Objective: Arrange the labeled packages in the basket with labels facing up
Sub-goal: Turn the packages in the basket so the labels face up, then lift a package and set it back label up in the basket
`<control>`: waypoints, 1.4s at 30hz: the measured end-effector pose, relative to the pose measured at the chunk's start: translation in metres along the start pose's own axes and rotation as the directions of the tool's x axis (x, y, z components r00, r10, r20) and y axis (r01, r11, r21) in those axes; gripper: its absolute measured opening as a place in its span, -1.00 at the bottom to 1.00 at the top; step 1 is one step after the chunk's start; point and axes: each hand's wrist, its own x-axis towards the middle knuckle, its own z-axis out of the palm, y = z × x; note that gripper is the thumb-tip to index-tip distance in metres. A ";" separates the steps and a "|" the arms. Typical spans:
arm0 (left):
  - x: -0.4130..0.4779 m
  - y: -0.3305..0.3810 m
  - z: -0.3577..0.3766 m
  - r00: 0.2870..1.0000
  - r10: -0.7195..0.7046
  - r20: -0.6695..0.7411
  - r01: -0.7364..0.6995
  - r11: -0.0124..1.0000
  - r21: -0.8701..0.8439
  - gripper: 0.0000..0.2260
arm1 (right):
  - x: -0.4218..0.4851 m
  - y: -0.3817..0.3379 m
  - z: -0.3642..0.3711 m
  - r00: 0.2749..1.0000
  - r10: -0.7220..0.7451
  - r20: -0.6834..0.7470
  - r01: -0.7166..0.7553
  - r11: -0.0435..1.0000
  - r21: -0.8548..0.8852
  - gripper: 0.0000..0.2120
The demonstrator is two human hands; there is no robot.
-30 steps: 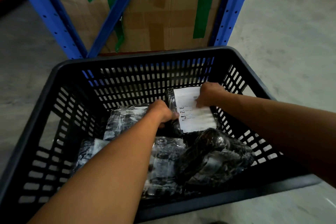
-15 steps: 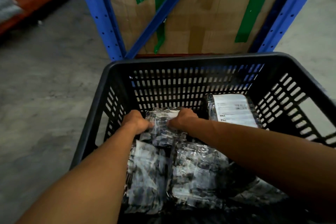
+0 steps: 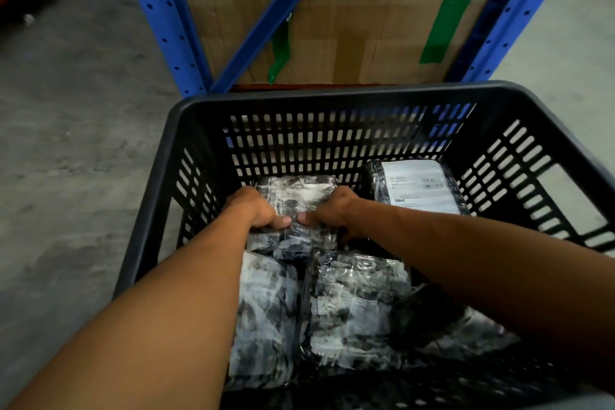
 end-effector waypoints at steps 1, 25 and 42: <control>-0.005 0.001 -0.007 1.000 0.005 0.006 -0.005 1.000 -0.016 -0.06 | -0.005 -0.002 -0.004 0.999 -0.006 -0.042 0.005 1.000 -0.017 -0.08; -0.123 0.082 -0.160 0.947 0.291 0.137 -0.196 0.859 -0.472 -0.34 | -0.116 -0.078 -0.196 0.910 -0.398 -0.121 0.403 0.915 0.023 -0.18; -0.106 0.124 -0.152 0.798 0.562 -0.219 -0.385 0.196 -0.902 -0.17 | -0.110 -0.082 -0.205 0.477 -0.599 -0.643 0.806 0.589 0.050 -0.47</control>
